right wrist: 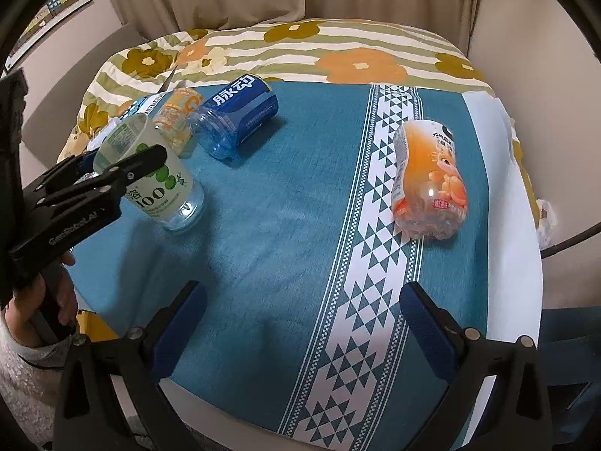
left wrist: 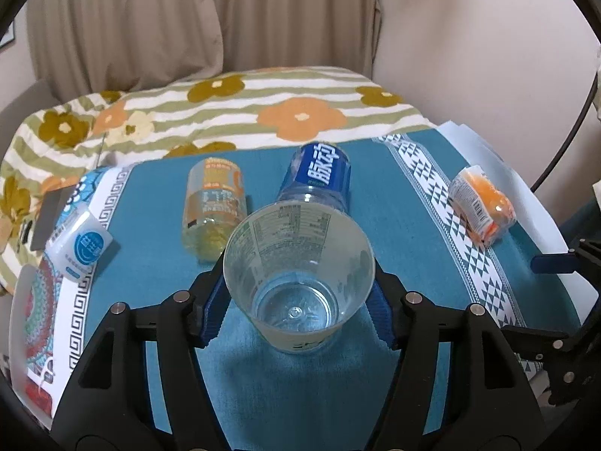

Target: Flip cup upright

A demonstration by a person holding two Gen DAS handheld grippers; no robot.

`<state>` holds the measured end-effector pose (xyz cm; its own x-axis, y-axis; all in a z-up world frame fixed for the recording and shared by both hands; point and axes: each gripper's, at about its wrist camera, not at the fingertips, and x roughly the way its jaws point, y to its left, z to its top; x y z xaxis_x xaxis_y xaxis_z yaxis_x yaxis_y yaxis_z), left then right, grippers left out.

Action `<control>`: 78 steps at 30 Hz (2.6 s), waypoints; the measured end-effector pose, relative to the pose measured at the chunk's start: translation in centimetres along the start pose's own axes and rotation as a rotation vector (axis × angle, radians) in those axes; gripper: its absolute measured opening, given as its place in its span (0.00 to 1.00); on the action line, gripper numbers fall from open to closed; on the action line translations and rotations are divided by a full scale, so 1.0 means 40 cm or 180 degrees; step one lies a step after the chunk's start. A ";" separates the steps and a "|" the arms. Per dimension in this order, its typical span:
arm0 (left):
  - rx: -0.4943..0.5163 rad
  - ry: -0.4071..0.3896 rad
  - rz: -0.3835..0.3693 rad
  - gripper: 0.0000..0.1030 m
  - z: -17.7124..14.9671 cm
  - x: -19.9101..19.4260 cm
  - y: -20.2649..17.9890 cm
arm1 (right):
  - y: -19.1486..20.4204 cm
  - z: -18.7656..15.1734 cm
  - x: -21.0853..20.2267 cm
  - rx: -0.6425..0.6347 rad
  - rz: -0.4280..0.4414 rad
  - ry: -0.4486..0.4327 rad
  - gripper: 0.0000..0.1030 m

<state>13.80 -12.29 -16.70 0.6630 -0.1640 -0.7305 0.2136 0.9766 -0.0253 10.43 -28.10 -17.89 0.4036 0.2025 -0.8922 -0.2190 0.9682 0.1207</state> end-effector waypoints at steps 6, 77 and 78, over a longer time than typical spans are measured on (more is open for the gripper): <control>-0.0014 -0.0011 0.0008 0.94 -0.002 0.002 0.005 | -0.014 -0.008 -0.009 0.0071 -0.0032 -0.0023 0.99; -0.0282 -0.0231 0.0124 1.00 -0.003 -0.563 0.238 | 0.322 -0.010 -0.410 0.0571 -0.0877 -0.1051 0.99; -0.0282 -0.0229 0.0124 1.00 -0.001 -0.561 0.237 | 0.321 -0.007 -0.409 0.0572 -0.0872 -0.1049 0.99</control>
<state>0.91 0.66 -0.58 0.7200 -0.1321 -0.6813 0.1245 0.9904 -0.0604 0.78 -19.00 -1.88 0.6923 -0.0567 -0.7194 0.0809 0.9967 -0.0008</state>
